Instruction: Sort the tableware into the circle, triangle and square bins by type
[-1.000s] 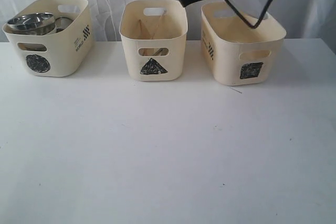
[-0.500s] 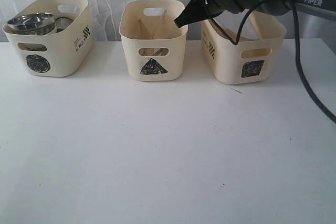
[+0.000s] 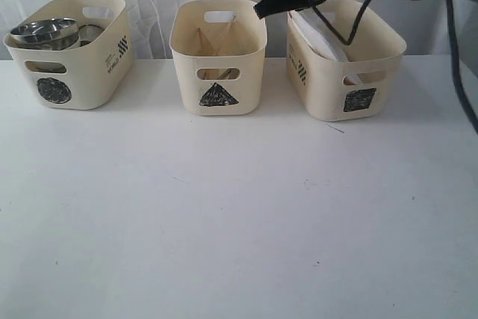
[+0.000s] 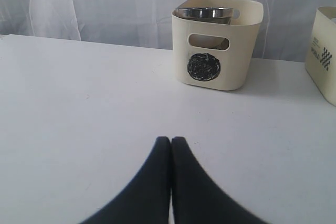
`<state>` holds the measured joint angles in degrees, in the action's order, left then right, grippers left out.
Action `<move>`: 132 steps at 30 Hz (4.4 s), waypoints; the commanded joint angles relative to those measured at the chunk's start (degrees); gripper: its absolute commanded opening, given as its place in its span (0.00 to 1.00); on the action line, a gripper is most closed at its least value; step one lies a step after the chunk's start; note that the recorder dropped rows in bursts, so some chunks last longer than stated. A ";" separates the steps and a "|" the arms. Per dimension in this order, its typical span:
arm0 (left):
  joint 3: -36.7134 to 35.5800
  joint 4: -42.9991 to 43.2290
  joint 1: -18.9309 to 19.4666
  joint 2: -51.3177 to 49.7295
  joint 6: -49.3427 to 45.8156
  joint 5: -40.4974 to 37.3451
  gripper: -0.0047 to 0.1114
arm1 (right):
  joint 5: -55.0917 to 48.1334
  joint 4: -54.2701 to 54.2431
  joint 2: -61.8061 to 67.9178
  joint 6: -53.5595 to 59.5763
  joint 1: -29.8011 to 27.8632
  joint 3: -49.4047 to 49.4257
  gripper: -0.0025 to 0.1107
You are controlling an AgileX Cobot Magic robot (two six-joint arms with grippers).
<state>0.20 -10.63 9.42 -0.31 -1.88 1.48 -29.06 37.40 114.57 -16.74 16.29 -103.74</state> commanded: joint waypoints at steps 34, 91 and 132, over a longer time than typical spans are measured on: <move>-0.20 -0.41 0.10 0.31 0.17 0.20 0.04 | 3.57 1.10 -79.57 -15.39 -0.31 79.70 0.02; -0.20 -0.41 0.10 0.31 0.17 0.20 0.04 | 18.97 -24.71 -114.57 18.81 -9.46 103.74 0.02; -0.20 -0.41 0.10 0.31 0.17 0.20 0.04 | 18.87 -36.81 -114.57 19.50 -9.46 103.74 0.02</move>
<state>0.20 -10.63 9.42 -0.31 -1.88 1.48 -11.38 2.74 0.33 2.53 7.00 -0.31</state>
